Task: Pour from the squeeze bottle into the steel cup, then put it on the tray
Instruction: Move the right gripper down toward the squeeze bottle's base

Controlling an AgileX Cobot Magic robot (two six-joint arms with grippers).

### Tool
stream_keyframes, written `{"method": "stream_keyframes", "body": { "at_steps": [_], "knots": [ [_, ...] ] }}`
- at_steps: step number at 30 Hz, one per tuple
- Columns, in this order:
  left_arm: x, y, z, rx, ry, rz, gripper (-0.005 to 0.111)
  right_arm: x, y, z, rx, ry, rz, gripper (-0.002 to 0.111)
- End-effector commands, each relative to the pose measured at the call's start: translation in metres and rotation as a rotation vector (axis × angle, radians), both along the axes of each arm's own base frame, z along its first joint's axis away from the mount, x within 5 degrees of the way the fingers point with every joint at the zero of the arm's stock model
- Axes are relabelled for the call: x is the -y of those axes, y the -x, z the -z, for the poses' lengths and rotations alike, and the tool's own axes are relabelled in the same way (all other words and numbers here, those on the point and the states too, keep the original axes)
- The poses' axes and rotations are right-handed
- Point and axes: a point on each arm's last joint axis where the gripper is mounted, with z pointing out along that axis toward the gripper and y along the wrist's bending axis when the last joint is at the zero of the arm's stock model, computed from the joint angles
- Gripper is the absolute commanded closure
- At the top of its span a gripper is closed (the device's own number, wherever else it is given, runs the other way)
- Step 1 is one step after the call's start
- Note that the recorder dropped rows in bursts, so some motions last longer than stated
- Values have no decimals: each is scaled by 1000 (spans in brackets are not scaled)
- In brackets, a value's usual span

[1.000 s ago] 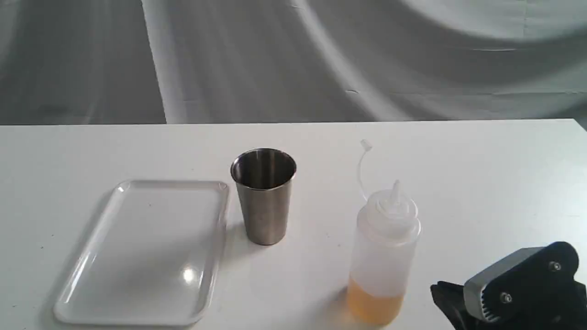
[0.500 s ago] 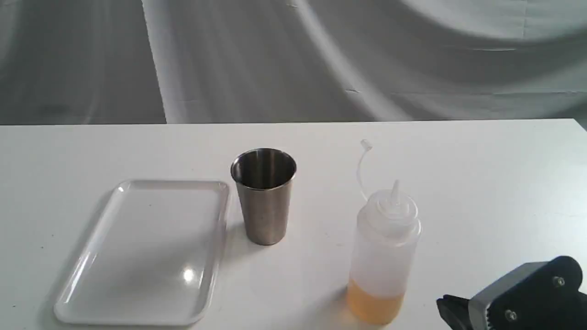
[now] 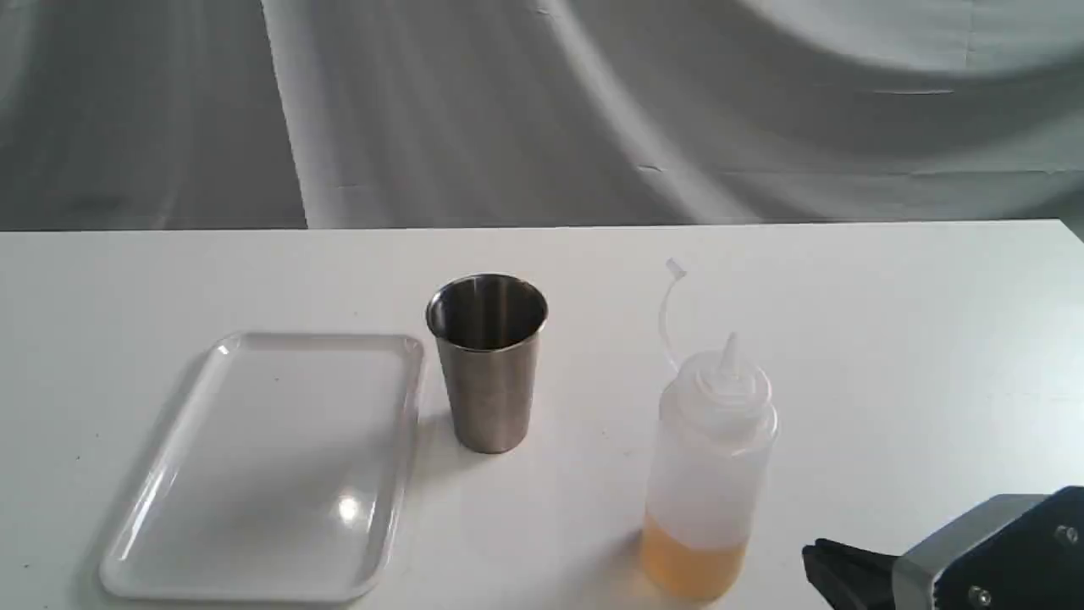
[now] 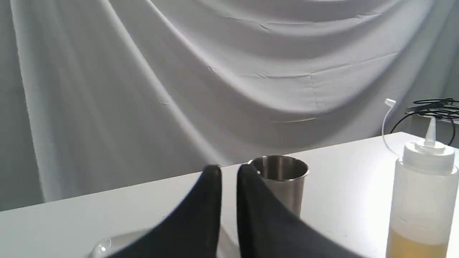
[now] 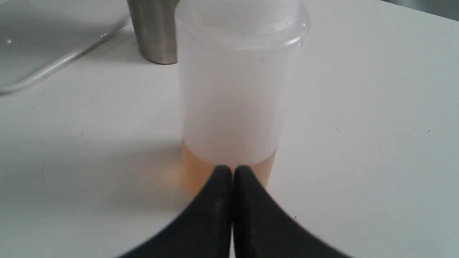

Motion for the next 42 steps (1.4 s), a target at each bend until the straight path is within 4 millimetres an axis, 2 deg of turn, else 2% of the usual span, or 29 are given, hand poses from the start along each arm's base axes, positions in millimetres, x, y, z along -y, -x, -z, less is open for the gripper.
{"method": "stream_keyframes", "body": {
  "at_steps": [1,4,13,24,26,28,34,37,42],
  "knots": [
    [0,0,2,-6,-5,-2,98,-1,1,-1,23,-5,-13,108],
    [0,0,2,-6,-5,-2,98,-1,-1,-2,45,-12,-3,108],
    [0,0,2,-6,-5,-2,98,-4,-9,22,-33,-3,35,108],
    [0,0,2,-6,-5,-2,98,-5,-12,23,-8,-47,55,106],
    [0,0,2,-6,-5,-2,98,-6,-11,23,-8,-43,41,100],
    [0,0,2,-6,-5,-2,98,-7,-11,23,-8,-40,25,88],
    [0,0,2,-6,-5,-2,98,-12,-11,27,-18,-13,-34,40],
    [0,0,2,-6,-5,-2,98,-13,-11,29,-9,-7,-50,32],
    [0,0,2,-6,-5,-2,98,-18,-15,29,15,-20,-71,31]
  ]
}}
